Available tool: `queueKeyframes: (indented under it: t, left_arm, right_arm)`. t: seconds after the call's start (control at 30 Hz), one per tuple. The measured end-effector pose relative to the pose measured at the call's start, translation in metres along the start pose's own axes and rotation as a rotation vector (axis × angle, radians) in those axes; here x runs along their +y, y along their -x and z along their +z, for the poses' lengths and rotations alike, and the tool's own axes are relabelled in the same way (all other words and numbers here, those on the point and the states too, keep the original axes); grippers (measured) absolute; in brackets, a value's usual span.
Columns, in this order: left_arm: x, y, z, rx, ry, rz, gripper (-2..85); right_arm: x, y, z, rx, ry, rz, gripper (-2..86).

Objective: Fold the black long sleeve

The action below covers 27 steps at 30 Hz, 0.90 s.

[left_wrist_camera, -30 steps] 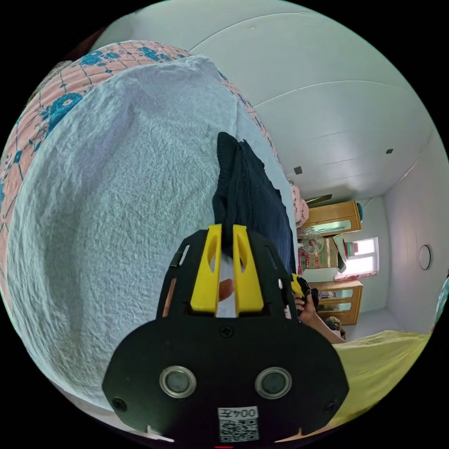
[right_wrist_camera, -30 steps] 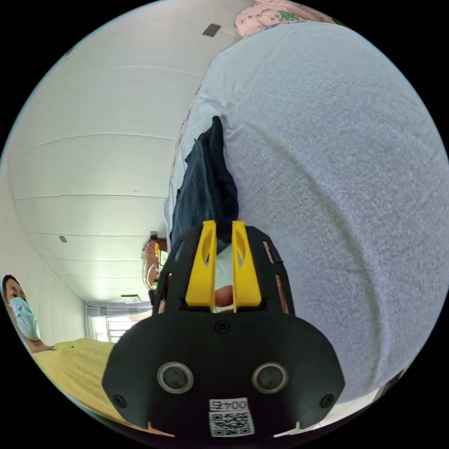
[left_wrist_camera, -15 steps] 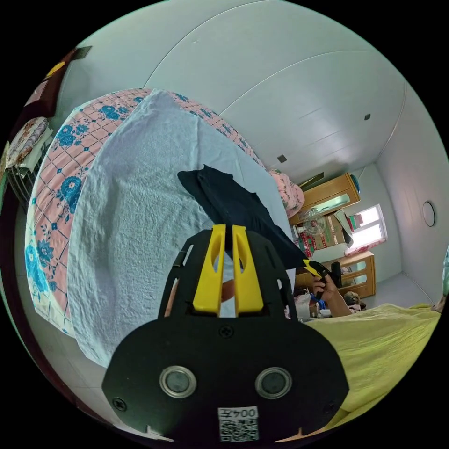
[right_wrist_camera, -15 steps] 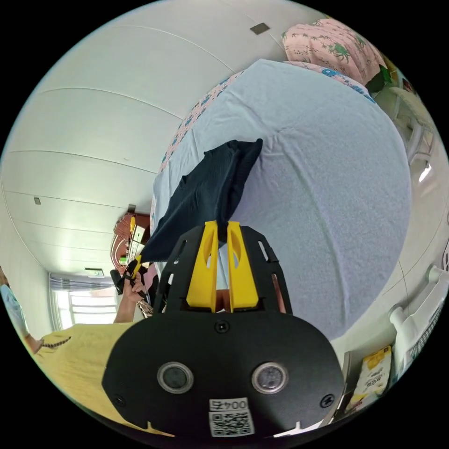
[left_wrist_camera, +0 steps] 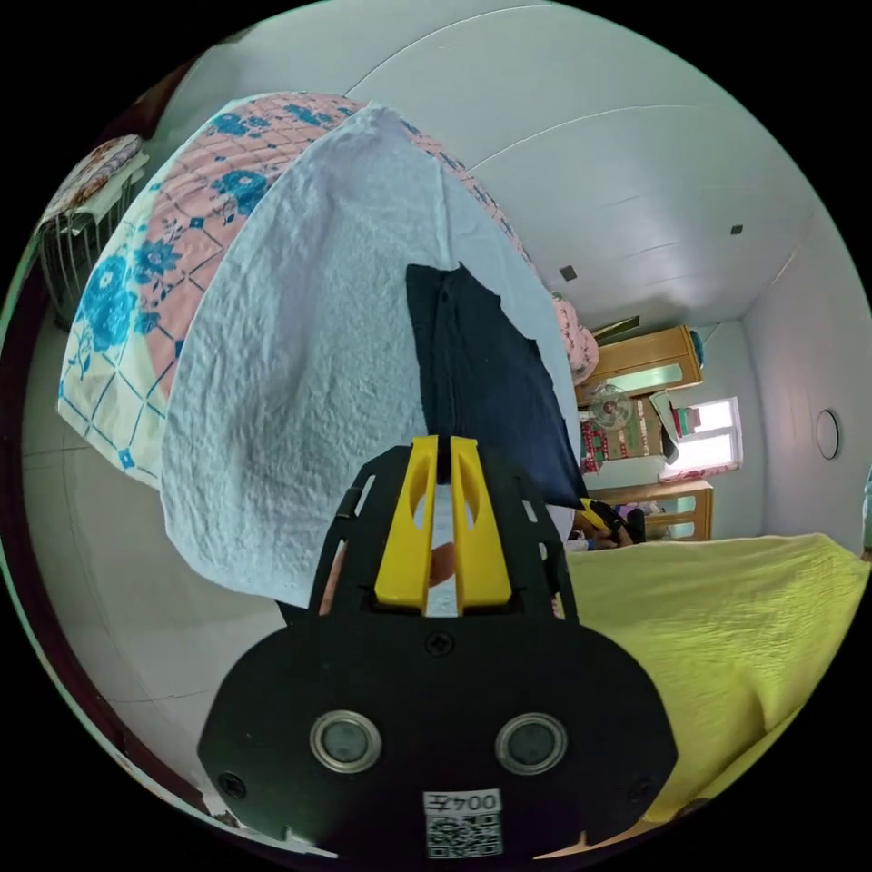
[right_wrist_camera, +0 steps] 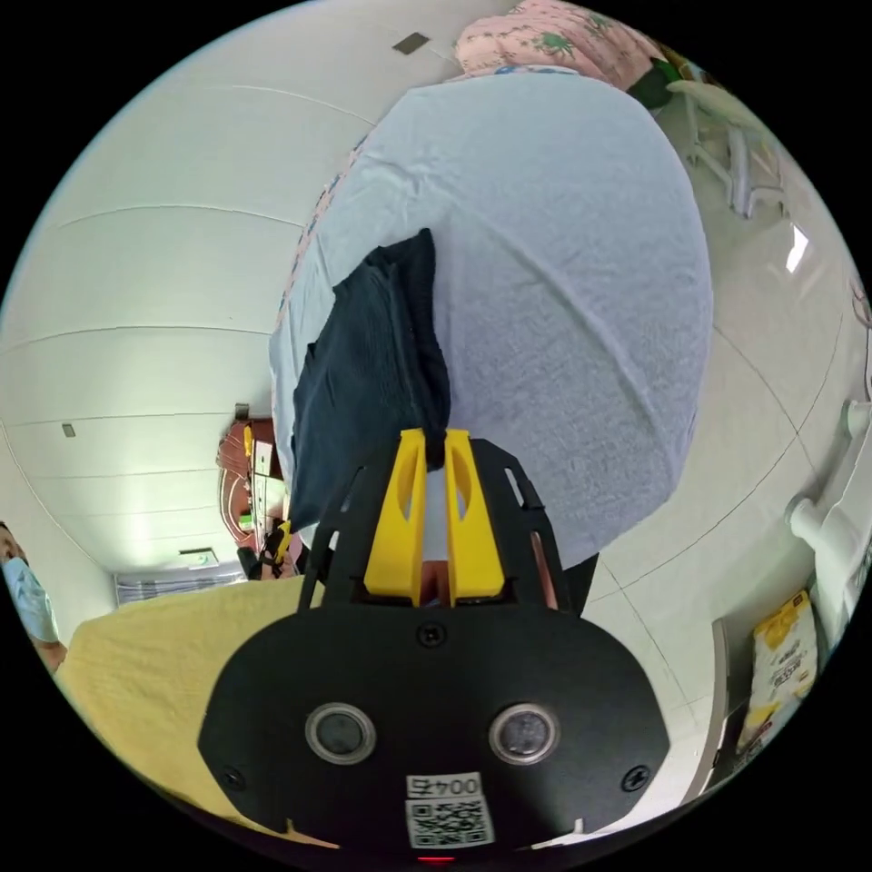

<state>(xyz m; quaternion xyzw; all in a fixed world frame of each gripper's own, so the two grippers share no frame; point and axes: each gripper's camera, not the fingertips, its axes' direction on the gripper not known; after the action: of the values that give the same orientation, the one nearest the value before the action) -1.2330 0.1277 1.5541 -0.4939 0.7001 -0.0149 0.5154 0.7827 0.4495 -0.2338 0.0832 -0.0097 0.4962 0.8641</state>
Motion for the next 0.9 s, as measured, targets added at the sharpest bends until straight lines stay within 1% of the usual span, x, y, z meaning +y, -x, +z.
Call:
queueKeyframes:
  t: [0.13, 0.23, 0.3, 0.33, 0.47, 0.57, 0.77, 0.9]
  left_arm:
    - [0.007, 0.017, 0.017, -0.018, 0.057, 0.017, 4.7]
    - [0.012, 0.021, 0.006, 0.020, 0.038, 0.047, 7.5]
    - [0.017, 0.015, -0.008, -0.022, 0.017, 0.136, 8.5]
    - [0.020, 0.008, -0.014, -0.066, 0.024, 0.215, 9.1]
    - [0.030, -0.023, -0.010, -0.197, 0.115, 0.494, 11.3]
    - [0.034, -0.045, 0.011, -0.266, 0.188, 0.636, 12.1]
    - [0.037, -0.074, 0.041, -0.300, 0.266, 0.747, 10.8]
    - [0.036, -0.083, 0.048, -0.331, 0.288, 0.750, 7.6]
  right_arm:
    - [0.007, -0.009, 0.030, 0.044, -0.010, 0.021, 5.9]
    - [0.012, 0.002, 0.037, 0.119, -0.014, -0.041, 7.8]
    - [0.021, 0.018, 0.032, 0.212, -0.044, -0.124, 8.9]
    - [0.028, 0.030, 0.029, 0.272, -0.055, -0.191, 9.5]
    - [0.059, 0.062, 0.033, 0.404, -0.078, -0.380, 9.9]
    - [0.077, 0.078, 0.049, 0.467, -0.082, -0.456, 9.6]
    - [0.090, 0.094, 0.075, 0.528, -0.079, -0.501, 9.7]
    - [0.086, 0.094, 0.082, 0.552, -0.053, -0.524, 10.5]
